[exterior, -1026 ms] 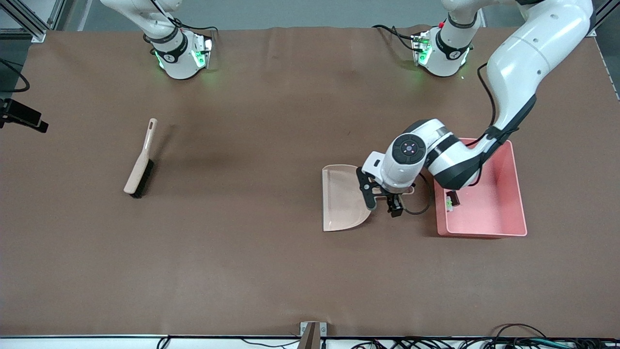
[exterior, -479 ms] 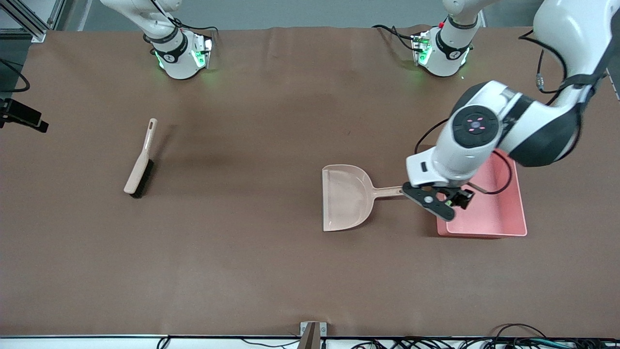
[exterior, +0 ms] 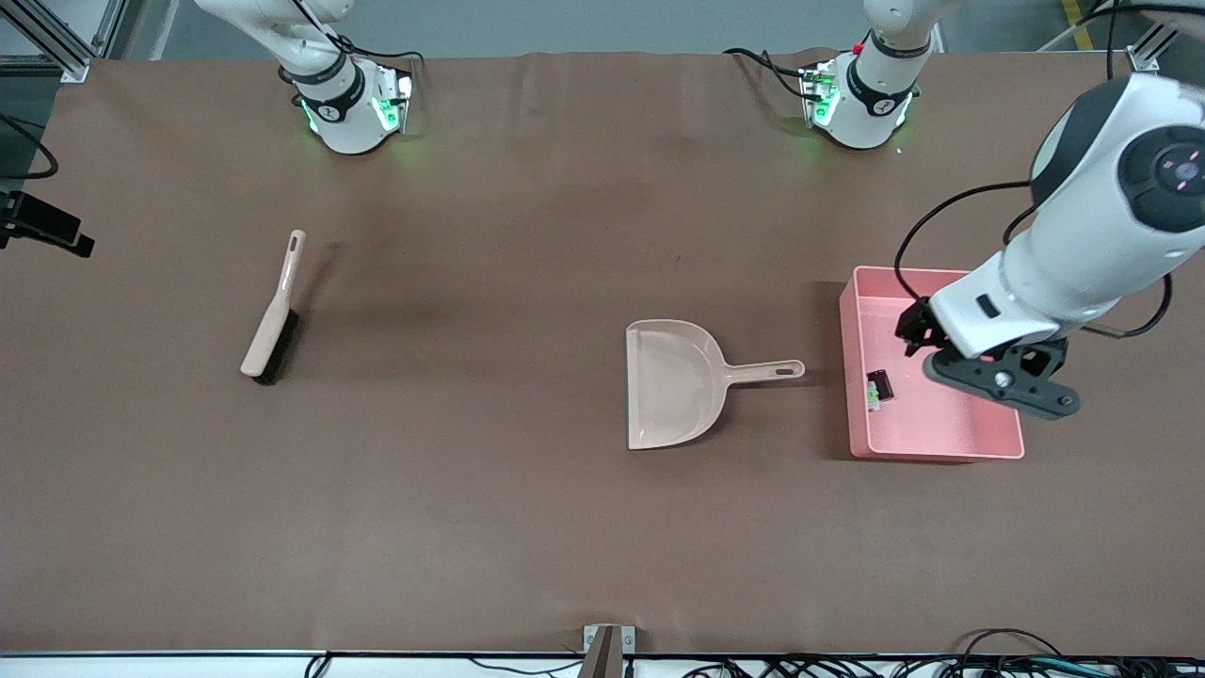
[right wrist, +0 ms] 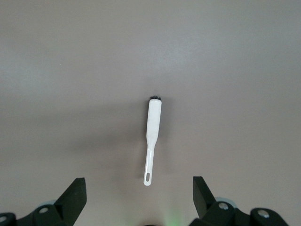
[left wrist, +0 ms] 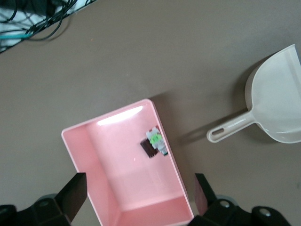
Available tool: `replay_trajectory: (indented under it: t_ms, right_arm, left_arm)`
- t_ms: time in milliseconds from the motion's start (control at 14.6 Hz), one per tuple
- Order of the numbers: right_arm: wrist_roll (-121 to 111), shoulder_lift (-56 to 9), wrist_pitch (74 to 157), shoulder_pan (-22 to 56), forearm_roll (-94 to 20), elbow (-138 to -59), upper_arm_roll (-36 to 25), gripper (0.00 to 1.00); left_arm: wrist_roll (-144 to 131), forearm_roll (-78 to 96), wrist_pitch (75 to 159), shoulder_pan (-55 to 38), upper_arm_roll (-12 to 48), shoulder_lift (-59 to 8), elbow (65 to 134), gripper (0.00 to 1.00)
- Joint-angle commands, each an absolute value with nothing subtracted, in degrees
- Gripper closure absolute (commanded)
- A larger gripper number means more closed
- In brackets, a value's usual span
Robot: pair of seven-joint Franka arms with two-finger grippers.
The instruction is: Clean e-waste and dump in bin
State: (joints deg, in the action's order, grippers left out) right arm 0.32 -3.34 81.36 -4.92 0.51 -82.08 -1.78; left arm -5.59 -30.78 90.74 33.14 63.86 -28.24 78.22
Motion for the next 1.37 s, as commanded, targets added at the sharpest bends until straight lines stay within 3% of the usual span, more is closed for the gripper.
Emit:
replay_trajectory:
  t_ms: [0,205,479,821,1163,1300]
  right_arm:
    - [0.0,-3.34,80.6,-5.27,1.49,-81.65,-1.41,0.0]
    - [0.09,-3.34,80.6,-5.27,1.49,-81.65,-1.41,0.0]
    - [0.0,-3.34,80.51,-5.36,1.49,-81.74,-1.41,0.0]
    - [0.0,-3.34,80.16,-5.45,1.49,-81.65,-1.41,0.0]
    - [0.09,-3.43,80.16,-5.36,1.49,-81.74,-1.41,0.0]
    - [0.09,-3.34,80.24,-5.36,1.49,-81.65,-1.41,0.0]
  left_arm:
    - [-5.8,-20.96,89.74,29.02,52.79,-19.54,79.19,0.0]
    - [-5.19,-8.65,89.74,19.55,35.04,-13.12,79.19,0.0]
    - [-5.45,-2.73,87.91,8.9,19.45,-6.78,80.24,0.0]
    - [-6.33,1.4,85.69,1.86,10.12,2.27,89.63,0.0]
    - [-6.77,0.53,89.73,1.84,8.97,11.5,101.23,0.0]
    - [-7.9,0.53,89.56,2.02,8.61,12.21,101.86,0.0]
